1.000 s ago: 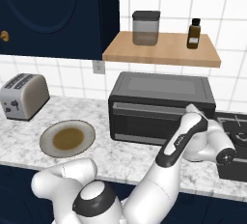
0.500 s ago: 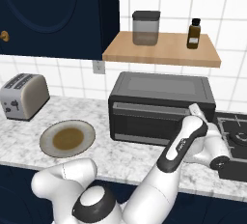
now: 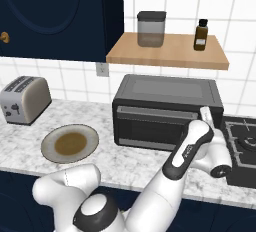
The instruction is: Pick up the kebab skewer and baguette bread, and place them inside the toaster oven. Close the toaster oven door and start by setting the timer.
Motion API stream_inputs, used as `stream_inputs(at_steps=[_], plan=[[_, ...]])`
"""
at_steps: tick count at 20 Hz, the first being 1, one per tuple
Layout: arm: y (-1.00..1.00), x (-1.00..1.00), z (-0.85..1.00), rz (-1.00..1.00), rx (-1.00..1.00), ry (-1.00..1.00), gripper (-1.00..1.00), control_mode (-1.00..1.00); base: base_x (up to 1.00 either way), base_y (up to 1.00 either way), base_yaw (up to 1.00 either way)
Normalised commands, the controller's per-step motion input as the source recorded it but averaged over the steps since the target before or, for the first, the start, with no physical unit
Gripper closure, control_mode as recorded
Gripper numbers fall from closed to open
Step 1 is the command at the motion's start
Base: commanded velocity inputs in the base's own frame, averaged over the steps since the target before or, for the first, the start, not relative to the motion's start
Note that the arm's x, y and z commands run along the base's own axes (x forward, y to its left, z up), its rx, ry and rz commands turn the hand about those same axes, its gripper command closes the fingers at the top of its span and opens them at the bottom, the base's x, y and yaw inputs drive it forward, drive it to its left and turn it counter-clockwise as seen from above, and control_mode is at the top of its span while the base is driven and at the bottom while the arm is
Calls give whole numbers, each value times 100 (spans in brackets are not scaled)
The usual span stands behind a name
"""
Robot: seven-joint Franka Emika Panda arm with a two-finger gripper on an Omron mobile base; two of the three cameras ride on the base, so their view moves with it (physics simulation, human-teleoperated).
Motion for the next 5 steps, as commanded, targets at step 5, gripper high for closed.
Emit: stream_inputs(at_steps=[5], plan=[[0, 0, -5, -5, 27, -3, 100, -100, 0, 0, 0]])
